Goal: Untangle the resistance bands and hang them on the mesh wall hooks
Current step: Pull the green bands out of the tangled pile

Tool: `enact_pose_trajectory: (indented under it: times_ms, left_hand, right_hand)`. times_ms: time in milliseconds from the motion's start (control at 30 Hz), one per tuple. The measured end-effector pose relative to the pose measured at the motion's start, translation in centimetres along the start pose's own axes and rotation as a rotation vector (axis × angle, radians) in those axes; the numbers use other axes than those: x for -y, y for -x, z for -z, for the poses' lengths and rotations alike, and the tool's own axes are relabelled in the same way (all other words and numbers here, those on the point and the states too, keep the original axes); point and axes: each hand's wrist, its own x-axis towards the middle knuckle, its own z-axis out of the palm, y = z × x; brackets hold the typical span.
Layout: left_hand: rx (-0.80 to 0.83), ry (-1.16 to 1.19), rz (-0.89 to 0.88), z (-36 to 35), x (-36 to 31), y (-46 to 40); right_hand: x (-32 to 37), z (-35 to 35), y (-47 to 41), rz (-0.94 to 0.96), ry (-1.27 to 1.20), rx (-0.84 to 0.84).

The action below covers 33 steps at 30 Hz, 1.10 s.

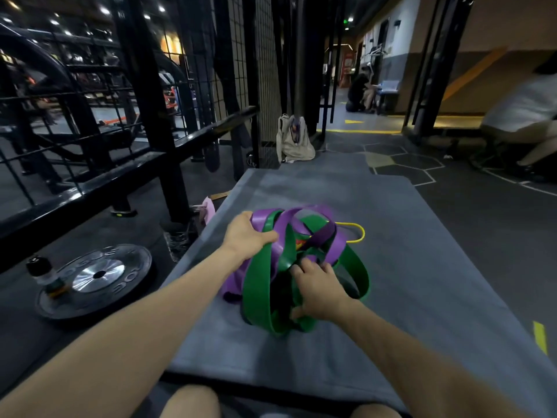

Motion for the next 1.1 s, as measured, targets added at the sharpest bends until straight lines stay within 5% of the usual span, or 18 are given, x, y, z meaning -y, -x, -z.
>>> enact_pose_trajectory:
  times_ms: [467,767,933,1100]
  left_hand:
    - [0.205,0.075,-0.013,-4.3,-2.7,1.0]
    - [0.453,-0.106,-0.025,-7.0,-2.5,2.9]
    - [0.613,-0.468,-0.184,-7.4,0.0,4.8]
    - [0.571,-0.476,-0.247,-8.6,0.3,5.8]
  right_hand:
    - [-15.5,8.5,7.9,-0.422,-0.051,-0.496]
    - [-16.5,0.1,11.0,-0.297,0.145,0.240]
    - [-12.4,-0.7,10.5,-0.250,-0.197,0.204]
    - [-8.0,-1.3,9.5,-0.337,-0.569,0.168]
